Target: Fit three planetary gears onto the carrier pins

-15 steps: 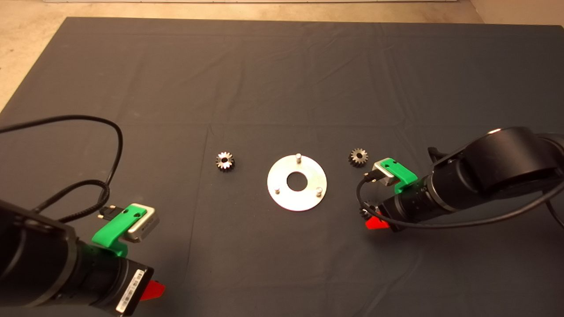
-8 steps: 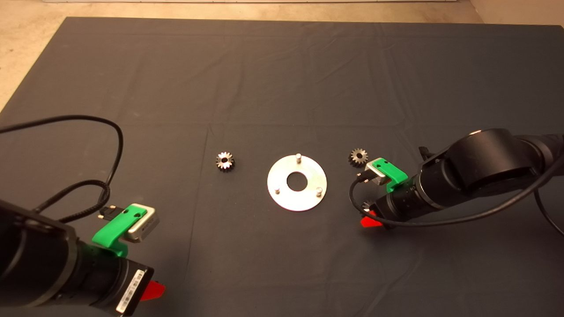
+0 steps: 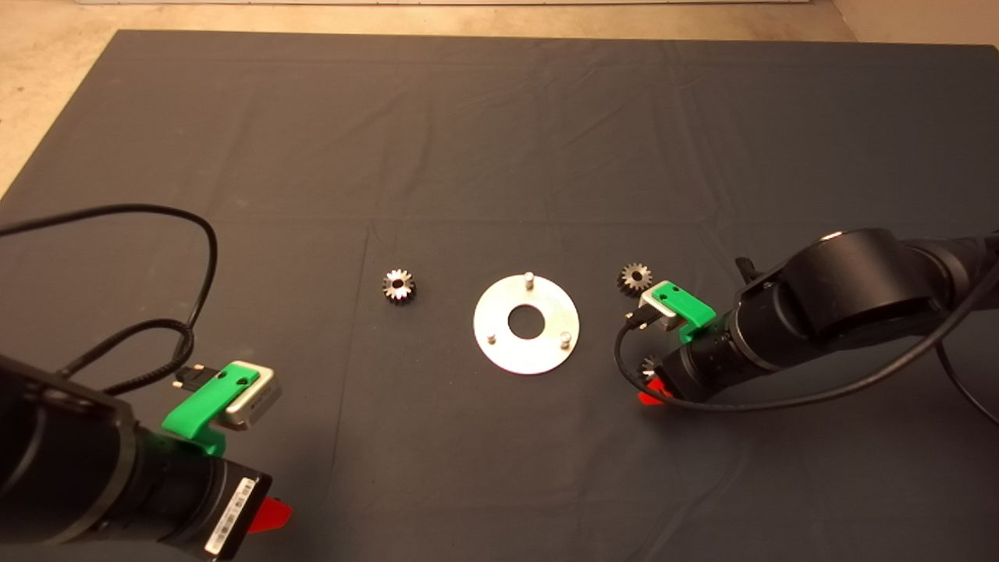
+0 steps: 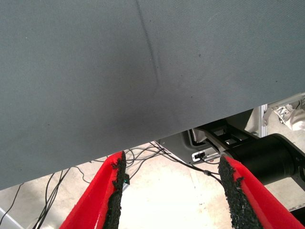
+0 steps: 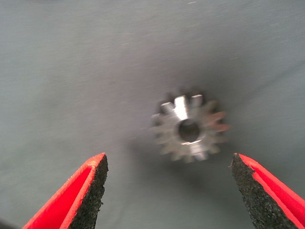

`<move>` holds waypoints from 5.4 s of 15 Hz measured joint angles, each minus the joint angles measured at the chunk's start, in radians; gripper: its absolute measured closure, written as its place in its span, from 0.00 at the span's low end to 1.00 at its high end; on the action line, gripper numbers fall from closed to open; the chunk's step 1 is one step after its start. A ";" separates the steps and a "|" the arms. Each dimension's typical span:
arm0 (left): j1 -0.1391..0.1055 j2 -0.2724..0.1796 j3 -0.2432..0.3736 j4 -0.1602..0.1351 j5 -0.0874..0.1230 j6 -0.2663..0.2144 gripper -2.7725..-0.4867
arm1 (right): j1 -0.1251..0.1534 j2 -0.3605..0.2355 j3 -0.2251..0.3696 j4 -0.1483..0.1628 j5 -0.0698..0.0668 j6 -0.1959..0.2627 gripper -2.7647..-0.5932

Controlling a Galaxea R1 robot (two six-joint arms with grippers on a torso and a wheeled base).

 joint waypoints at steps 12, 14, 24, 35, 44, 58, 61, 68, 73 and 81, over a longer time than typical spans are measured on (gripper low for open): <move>0.000 -0.003 0.000 0.000 0.000 0.000 0.64 | -0.031 0.000 -0.014 -0.038 -0.028 -0.026 0.39; 0.000 -0.003 0.000 0.000 0.000 0.000 0.64 | -0.040 0.000 -0.014 -0.050 -0.028 -0.027 0.39; 0.000 -0.006 0.000 0.000 0.000 0.000 0.64 | -0.039 0.013 -0.044 -0.068 -0.025 -0.052 0.49; 0.000 -0.008 0.000 0.000 -0.008 0.000 0.64 | -0.051 0.017 -0.044 -0.069 -0.025 -0.053 0.63; 0.000 -0.014 0.000 0.000 -0.020 0.000 0.64 | -0.059 0.017 -0.044 -0.076 -0.029 -0.053 0.78; 0.000 -0.014 0.000 0.000 -0.030 0.000 0.64 | -0.049 0.049 0.001 -0.081 -0.030 -0.049 0.91; 0.000 -0.014 0.000 0.000 -0.030 0.000 0.64 | 0.031 0.052 0.013 -0.083 -0.032 -0.045 0.92; 0.000 -0.014 0.000 0.000 -0.045 0.000 0.64 | 0.036 0.079 0.016 -0.083 -0.033 -0.044 0.92; 0.000 -0.014 0.000 0.000 -0.045 0.000 0.64 | 0.068 0.163 0.039 -0.083 -0.025 -0.041 0.92; 0.000 -0.014 0.000 0.000 -0.045 0.000 0.64 | 0.069 0.231 0.039 -0.083 -0.026 -0.026 0.92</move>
